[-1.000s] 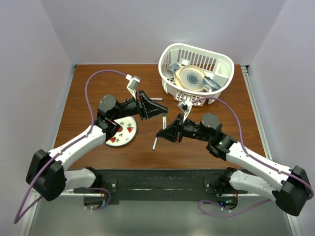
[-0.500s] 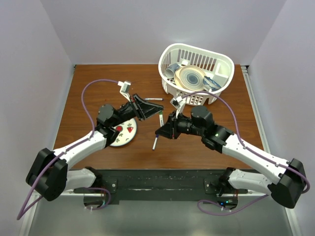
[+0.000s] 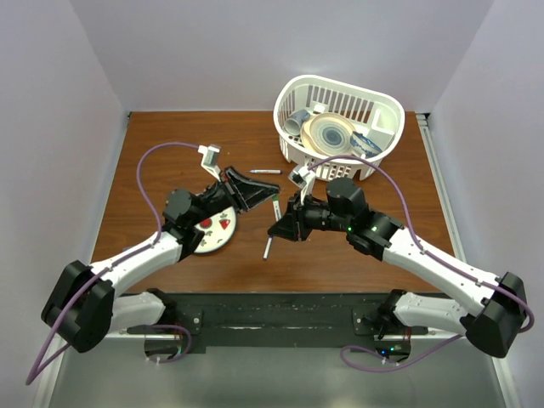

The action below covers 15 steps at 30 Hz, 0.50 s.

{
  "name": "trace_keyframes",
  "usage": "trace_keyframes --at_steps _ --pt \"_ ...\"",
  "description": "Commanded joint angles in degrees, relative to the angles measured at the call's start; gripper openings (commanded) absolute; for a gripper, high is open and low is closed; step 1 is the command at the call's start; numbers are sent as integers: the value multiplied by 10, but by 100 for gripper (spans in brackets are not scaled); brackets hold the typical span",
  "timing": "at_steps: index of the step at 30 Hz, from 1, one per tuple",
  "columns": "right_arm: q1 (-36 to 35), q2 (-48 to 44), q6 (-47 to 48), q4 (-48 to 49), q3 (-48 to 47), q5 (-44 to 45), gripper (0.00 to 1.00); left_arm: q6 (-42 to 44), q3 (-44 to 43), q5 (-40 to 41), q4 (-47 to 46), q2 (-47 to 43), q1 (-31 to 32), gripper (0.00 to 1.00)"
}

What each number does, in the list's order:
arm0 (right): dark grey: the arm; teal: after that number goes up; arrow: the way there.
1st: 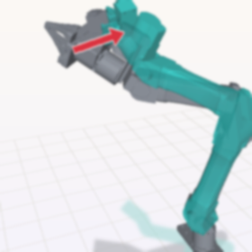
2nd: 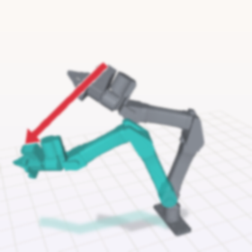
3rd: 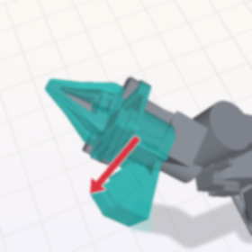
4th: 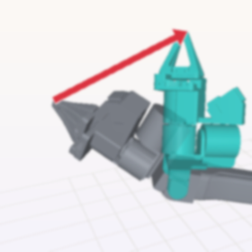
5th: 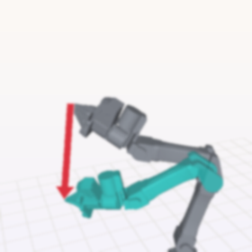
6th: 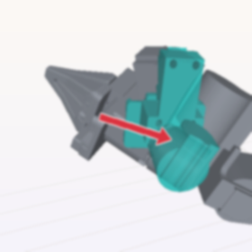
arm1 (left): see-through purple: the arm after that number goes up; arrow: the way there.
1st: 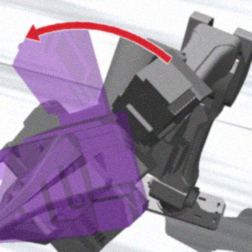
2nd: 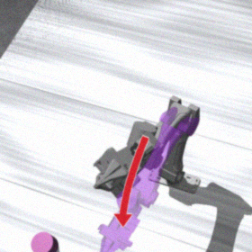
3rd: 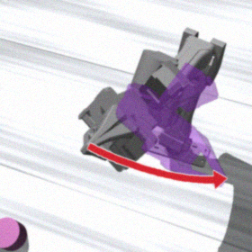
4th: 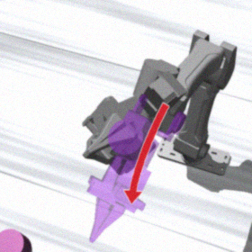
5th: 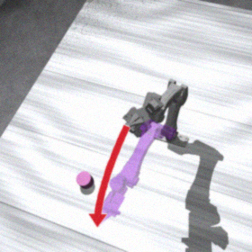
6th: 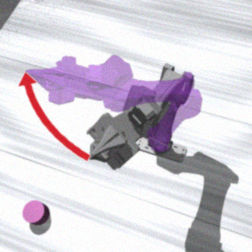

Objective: Insert the pens into the pen caps

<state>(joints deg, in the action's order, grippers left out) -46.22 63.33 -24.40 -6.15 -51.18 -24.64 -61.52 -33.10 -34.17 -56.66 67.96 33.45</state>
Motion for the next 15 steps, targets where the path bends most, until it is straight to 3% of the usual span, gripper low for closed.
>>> trace_keyframes --at_steps 1,4,10,15 --pt "35 -20 -13 181 -78 123 0 3 28 -209 88 -20 60 0" --pt "37 -29 -13 186 -80 156 0 19 37 -185 141 -45 67 0" --pt "38 -11 0 202 -110 157 0 -9 69 -170 90 -45 105 0" --pt "41 -1 2 225 -126 147 0 -68 100 -198 -6 -33 118 0"
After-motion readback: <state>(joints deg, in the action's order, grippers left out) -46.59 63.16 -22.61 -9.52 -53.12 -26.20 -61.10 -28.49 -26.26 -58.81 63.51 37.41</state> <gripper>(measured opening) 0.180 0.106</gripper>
